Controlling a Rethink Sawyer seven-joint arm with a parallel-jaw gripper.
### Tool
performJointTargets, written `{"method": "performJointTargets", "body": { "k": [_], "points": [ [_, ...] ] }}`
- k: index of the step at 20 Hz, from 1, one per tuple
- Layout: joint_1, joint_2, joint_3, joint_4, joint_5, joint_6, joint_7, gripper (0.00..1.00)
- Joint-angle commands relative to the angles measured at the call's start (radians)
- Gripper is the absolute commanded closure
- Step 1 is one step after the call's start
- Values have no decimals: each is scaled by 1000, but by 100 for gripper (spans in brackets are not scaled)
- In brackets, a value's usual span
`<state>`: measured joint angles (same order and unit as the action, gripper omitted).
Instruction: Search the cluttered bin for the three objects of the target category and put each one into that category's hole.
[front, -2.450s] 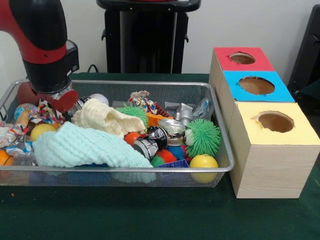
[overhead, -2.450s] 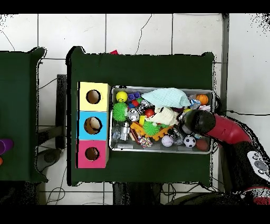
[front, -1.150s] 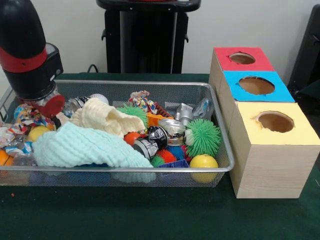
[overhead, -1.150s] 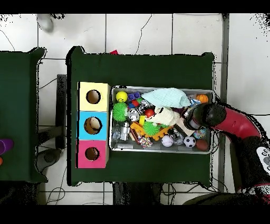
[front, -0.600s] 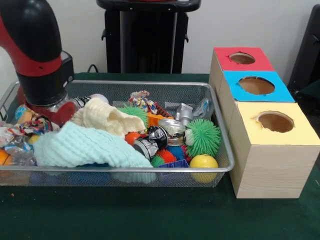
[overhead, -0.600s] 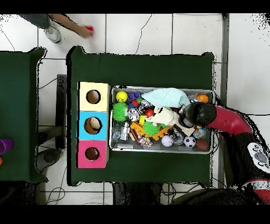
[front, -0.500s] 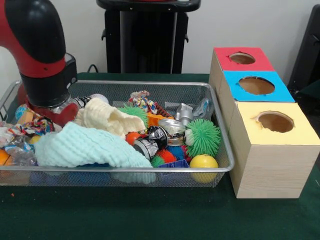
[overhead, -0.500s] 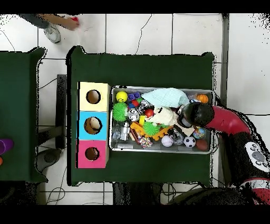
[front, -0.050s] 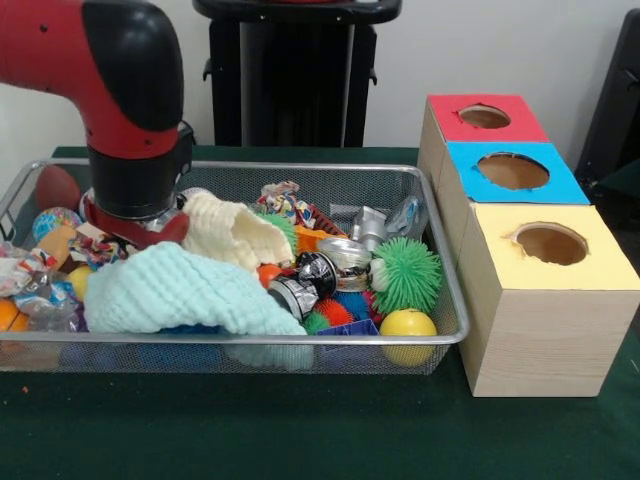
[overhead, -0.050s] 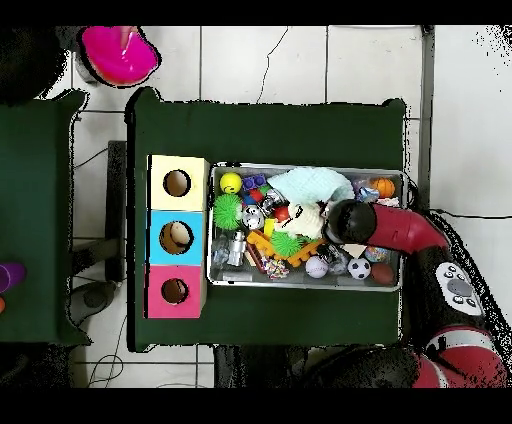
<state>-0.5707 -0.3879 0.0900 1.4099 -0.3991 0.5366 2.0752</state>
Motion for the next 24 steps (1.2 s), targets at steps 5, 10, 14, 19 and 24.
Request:
{"method": "performJointTargets", "body": {
  "k": [5, 10, 14, 19, 24],
  "points": [
    [141, 35, -32, 133, 149, -73, 306, 0],
    [170, 25, -52, 158, 216, -78, 309, 0],
    [205, 22, -71, 188, 276, -108, 335, 0],
    [256, 24, -101, 218, 357, -143, 362, 0],
    [286, 29, -128, 218, 427, -134, 333, 0]
  ]
}}
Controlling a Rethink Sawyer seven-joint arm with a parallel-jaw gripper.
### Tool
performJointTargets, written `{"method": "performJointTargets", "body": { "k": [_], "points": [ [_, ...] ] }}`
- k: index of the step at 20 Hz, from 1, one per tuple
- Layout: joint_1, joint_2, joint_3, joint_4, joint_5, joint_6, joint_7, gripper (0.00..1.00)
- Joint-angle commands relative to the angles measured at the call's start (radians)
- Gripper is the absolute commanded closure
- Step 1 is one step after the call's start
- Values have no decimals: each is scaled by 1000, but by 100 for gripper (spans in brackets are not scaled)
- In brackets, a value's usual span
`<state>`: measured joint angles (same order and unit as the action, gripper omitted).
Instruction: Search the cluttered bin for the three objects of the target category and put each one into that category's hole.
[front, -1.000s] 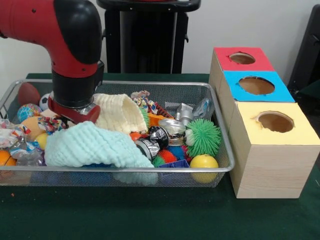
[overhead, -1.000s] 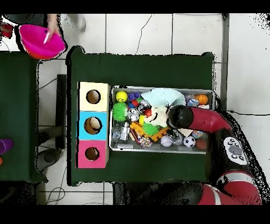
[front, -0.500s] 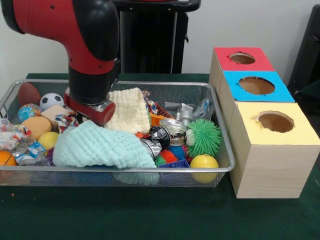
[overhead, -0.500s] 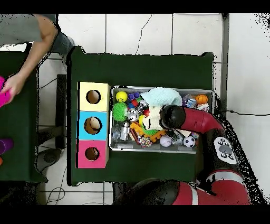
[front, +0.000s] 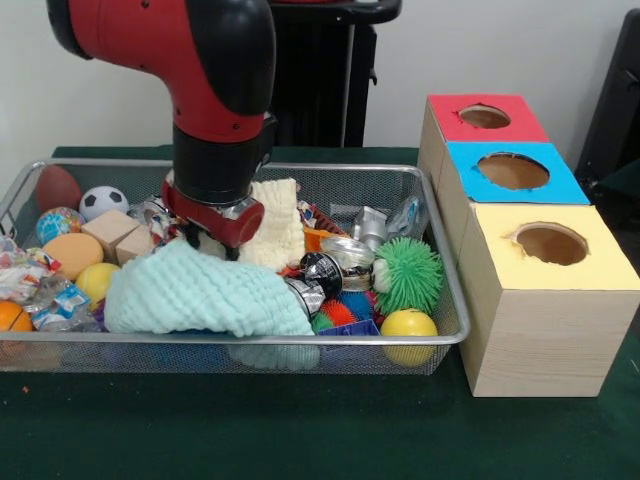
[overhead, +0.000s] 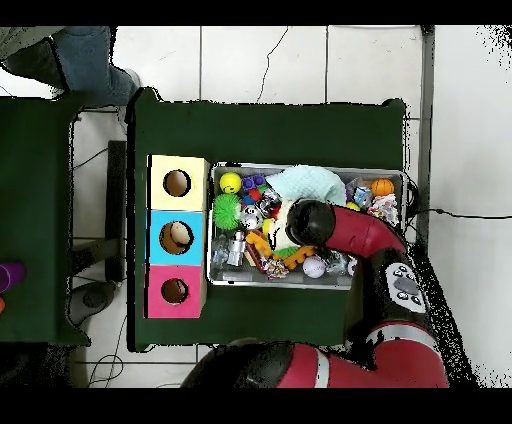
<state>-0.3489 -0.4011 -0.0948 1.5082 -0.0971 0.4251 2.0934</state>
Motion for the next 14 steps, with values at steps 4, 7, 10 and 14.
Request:
{"method": "performJointTargets", "body": {
  "k": [4, 7, 10, 14],
  "points": [
    [87, 45, 38, 116, 172, -11, 299, 0],
    [102, 48, 29, 114, 205, -4, 295, 0],
    [116, 53, 26, 110, 244, 2, 291, 0],
    [134, 56, 17, 118, 290, -5, 295, 0]
  ]
}}
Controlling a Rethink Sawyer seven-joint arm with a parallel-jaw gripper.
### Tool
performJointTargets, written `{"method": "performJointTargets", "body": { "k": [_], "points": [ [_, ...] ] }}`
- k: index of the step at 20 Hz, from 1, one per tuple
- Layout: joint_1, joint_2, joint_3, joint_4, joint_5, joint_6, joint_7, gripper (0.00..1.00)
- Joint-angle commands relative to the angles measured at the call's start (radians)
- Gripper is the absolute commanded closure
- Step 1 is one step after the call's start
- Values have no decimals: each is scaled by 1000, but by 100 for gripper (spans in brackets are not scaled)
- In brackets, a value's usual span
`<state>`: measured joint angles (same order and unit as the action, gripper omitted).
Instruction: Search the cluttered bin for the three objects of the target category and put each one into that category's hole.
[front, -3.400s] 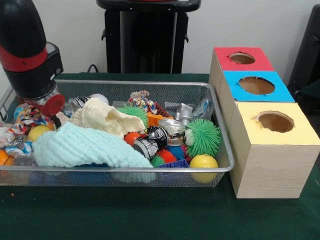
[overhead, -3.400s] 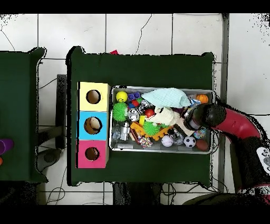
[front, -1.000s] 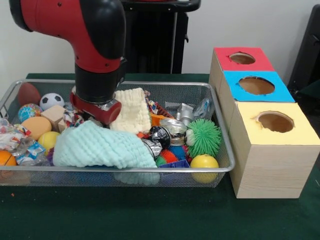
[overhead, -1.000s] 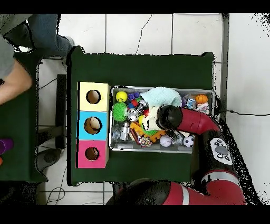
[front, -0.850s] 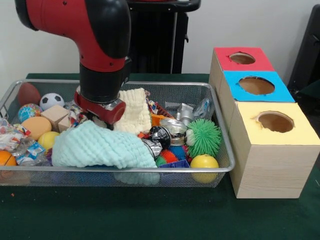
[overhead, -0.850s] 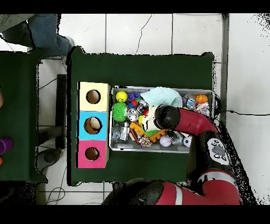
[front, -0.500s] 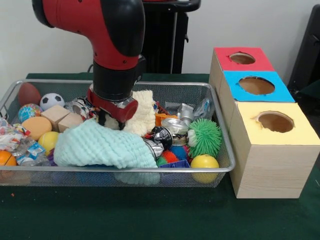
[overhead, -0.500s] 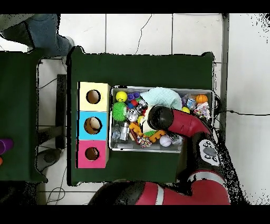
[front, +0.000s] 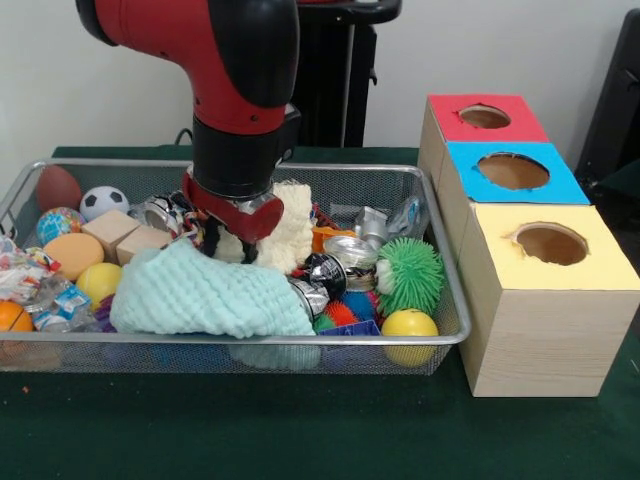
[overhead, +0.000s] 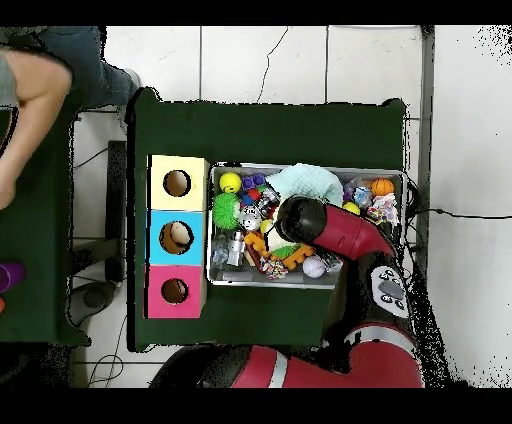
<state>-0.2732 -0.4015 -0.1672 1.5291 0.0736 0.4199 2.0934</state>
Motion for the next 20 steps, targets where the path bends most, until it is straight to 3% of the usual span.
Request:
{"method": "performJointTargets", "body": {
  "k": [1, 10, 15, 20],
  "points": [
    [62, 57, 89, 99, 131, -3, 296, 0],
    [120, 81, 64, 90, 239, -17, 324, 0],
    [171, 94, 36, 115, 285, -84, 340, 0],
    [206, 108, 45, 157, 378, -149, 386, 0]
  ]
}}
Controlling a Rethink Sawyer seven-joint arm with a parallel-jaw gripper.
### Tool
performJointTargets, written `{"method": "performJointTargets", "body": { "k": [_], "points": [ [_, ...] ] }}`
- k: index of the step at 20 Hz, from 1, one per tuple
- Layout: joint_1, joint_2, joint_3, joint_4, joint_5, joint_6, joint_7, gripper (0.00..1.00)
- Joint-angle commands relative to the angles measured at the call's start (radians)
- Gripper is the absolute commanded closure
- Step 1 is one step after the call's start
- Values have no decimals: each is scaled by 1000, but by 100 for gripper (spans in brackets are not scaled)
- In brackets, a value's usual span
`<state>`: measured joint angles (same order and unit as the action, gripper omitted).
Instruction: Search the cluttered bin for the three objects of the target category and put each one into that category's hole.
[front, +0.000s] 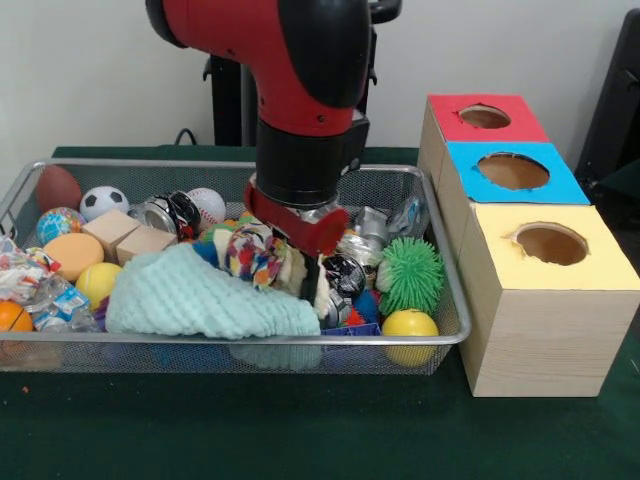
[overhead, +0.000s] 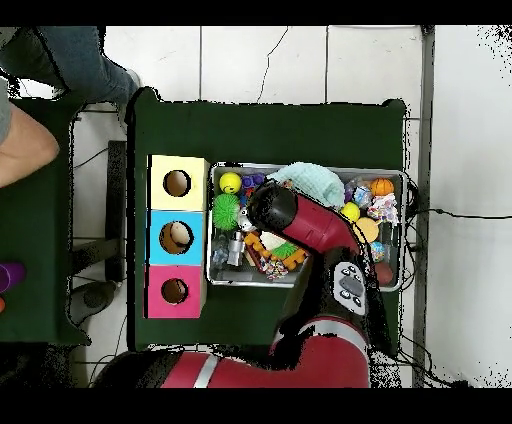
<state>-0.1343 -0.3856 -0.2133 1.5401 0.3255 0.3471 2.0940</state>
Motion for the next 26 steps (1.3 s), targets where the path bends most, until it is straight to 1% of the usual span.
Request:
{"method": "performJointTargets", "body": {
  "k": [1, 4, 7, 11, 12, 14, 16, 18, 20, 22, 26],
  "points": [
    [91, 99, 73, 143, 144, -77, 396, 0],
    [127, 107, 60, 154, 202, -89, 410, 0],
    [163, 109, 32, 156, 246, -70, 413, 0],
    [190, 98, -1, 159, 267, -27, 402, 0],
    [178, 88, 11, 170, 268, -29, 390, 0],
    [172, 80, 7, 175, 260, -23, 369, 0],
    [150, 65, 8, 184, 238, -20, 328, 0],
    [107, 35, 20, 203, 203, -13, 266, 0],
    [70, -3, 12, 216, 160, 20, 196, 0],
    [41, -46, -12, 217, 114, 74, 128, 0],
    [-9, -151, -62, 203, 15, 231, 35, 0]
  ]
}}
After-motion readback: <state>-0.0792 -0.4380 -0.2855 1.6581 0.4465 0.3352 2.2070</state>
